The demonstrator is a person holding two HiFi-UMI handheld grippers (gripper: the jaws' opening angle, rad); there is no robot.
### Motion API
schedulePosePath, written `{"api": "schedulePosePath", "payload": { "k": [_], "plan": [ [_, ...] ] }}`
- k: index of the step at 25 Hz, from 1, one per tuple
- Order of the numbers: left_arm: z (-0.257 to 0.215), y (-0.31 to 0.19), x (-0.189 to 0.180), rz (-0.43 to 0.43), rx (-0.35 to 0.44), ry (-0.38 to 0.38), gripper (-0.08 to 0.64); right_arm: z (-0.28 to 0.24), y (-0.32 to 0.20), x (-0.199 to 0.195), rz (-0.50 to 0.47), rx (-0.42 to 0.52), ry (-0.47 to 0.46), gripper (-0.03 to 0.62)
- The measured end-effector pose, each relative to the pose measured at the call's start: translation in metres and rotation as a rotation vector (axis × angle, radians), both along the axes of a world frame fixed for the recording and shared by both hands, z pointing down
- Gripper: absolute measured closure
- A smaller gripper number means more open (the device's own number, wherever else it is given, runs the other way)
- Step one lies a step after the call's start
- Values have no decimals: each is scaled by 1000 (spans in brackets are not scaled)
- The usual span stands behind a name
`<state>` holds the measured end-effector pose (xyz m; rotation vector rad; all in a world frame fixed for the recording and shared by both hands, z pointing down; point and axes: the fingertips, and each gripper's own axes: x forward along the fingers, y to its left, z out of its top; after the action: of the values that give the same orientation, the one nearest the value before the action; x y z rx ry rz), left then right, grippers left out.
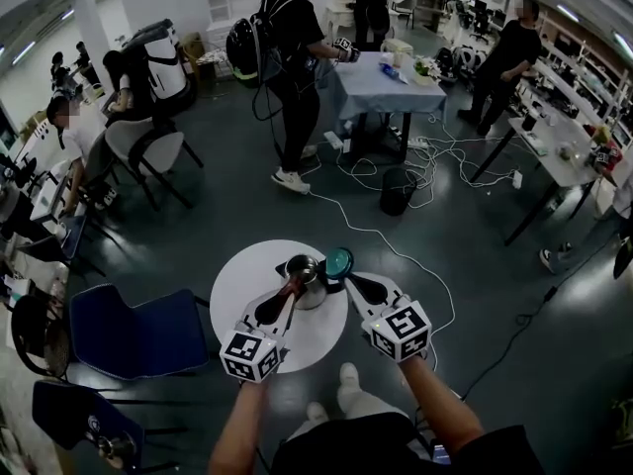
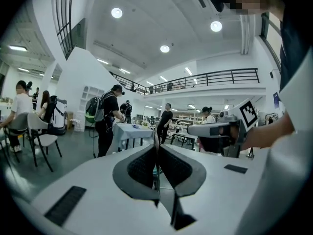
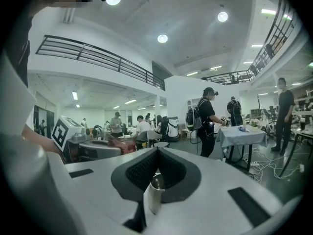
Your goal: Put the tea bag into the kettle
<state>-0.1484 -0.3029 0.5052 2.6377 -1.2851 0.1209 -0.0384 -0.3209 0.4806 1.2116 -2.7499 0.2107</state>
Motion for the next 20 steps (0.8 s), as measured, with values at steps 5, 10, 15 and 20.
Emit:
{"api": "schedulePosePath", "payload": {
  "k": [5, 10, 15, 20],
  "plan": [
    [26, -25, 7, -3, -50, -34, 523, 11, -25, 5, -19, -35, -9, 575],
    [43, -58, 16, -9, -83, -52, 523, 16, -53, 12, -38, -61, -18, 575],
    [68, -82, 18, -13, -118, -84, 523, 32, -74, 14, -58, -82, -15, 575],
    [85, -111, 19, -26, -146, -143, 523, 45, -97, 17, -74, -103, -7, 575]
  ]
}}
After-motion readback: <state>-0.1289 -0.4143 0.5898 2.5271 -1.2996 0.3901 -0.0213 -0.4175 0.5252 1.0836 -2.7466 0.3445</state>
